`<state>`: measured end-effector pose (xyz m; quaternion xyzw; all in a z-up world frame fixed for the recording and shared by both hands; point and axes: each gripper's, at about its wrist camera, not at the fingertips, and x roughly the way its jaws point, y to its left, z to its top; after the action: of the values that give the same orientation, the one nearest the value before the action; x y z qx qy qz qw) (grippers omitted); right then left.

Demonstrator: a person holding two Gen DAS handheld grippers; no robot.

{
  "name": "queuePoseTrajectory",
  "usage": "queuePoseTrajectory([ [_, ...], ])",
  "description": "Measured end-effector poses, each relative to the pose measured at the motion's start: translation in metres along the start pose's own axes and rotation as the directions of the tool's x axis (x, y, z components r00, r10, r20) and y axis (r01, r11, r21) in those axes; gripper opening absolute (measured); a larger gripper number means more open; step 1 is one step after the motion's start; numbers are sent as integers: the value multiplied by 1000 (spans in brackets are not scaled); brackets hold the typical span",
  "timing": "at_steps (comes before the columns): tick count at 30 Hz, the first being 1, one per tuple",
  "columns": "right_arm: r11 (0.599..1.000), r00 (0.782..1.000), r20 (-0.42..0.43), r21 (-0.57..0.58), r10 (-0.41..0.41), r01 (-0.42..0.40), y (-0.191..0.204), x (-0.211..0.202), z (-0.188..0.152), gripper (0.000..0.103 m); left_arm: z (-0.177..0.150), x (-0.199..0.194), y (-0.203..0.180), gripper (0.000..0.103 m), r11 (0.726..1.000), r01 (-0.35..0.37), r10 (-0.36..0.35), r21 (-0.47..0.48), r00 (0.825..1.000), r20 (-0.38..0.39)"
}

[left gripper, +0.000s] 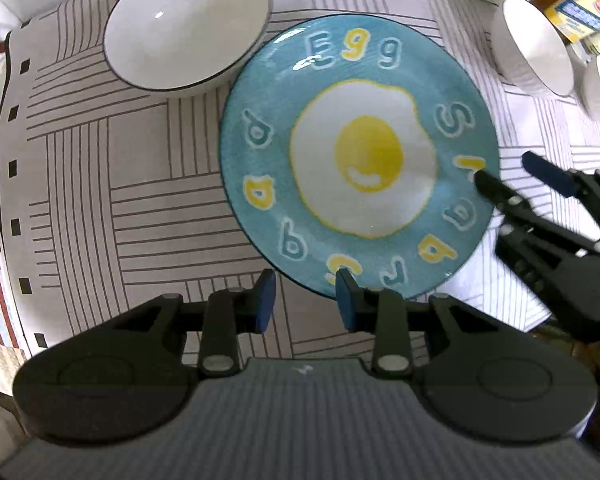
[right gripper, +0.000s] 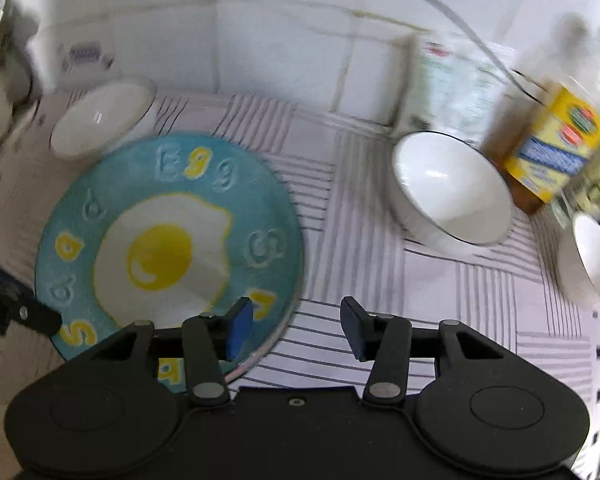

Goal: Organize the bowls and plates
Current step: 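Move both grippers to the rim of a white bowl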

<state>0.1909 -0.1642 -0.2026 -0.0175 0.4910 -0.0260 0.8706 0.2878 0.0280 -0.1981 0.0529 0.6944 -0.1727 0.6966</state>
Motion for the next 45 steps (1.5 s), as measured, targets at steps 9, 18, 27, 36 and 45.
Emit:
queuePoseTrajectory([
  [9,987,994,93,157,-49,34,-56,-55,-13,55,-14,-40,-48,42,992,-16,9,124,999,53],
  [18,970,976,195,237,-100,52,-112,-111,-52,59,-28,-88,-102,58,964,-56,16,258,988,156],
  [27,988,953,292,151,-78,34,-160,-144,-75,67,-24,-97,-151,62,967,-71,23,245,981,194],
  [36,998,948,316,45,33,-50,-185,-129,-56,70,-12,-93,-184,85,970,-131,62,207,949,310],
  [45,971,932,290,32,216,-235,-201,-59,-16,69,24,-56,-187,88,991,-96,61,91,941,334],
])
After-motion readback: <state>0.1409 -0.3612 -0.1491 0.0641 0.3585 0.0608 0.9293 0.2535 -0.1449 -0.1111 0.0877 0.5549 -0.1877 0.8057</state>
